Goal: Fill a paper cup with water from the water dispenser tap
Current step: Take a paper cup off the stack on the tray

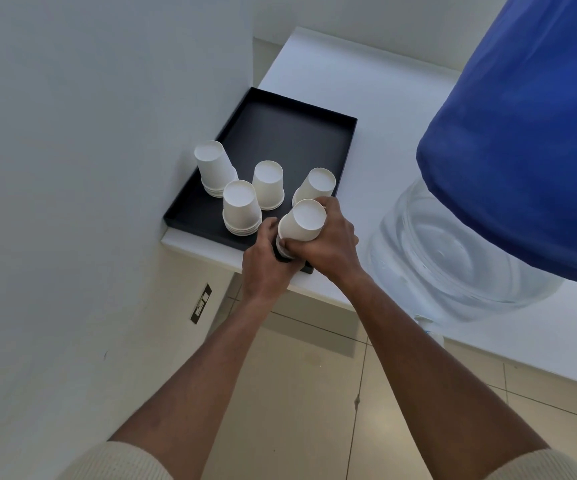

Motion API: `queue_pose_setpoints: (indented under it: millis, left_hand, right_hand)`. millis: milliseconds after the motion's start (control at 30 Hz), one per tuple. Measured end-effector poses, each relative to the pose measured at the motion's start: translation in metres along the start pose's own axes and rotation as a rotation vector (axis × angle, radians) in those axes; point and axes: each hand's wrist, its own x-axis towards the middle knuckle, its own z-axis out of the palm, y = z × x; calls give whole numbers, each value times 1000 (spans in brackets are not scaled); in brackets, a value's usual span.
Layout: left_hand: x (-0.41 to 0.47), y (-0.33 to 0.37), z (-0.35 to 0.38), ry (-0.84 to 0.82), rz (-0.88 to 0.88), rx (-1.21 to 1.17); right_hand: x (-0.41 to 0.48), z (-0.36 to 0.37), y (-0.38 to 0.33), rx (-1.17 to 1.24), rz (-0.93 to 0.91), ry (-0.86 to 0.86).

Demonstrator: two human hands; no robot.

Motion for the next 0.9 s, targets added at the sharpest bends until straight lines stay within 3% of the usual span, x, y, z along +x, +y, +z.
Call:
queue_pose_setpoints:
  millis: [333,633,733,833,900]
  left_hand:
    - [-7,-1,0,-8,15,68]
    - [-64,22,-9,157,21,-31]
    - [-90,44,-12,63,-293,-282]
    - [-110,59,-7,-267,-817,-687]
    - [-122,62,-5,-438,-979,-872]
  right_hand:
    - [-25,-28,-18,45,-122,68]
    - [-85,-54,6,68,-209,117]
    - [-109,-59,23,92,-209,163]
    - [-136,-61,40,113,-180,194]
    - [-152,-61,51,144,-145,209]
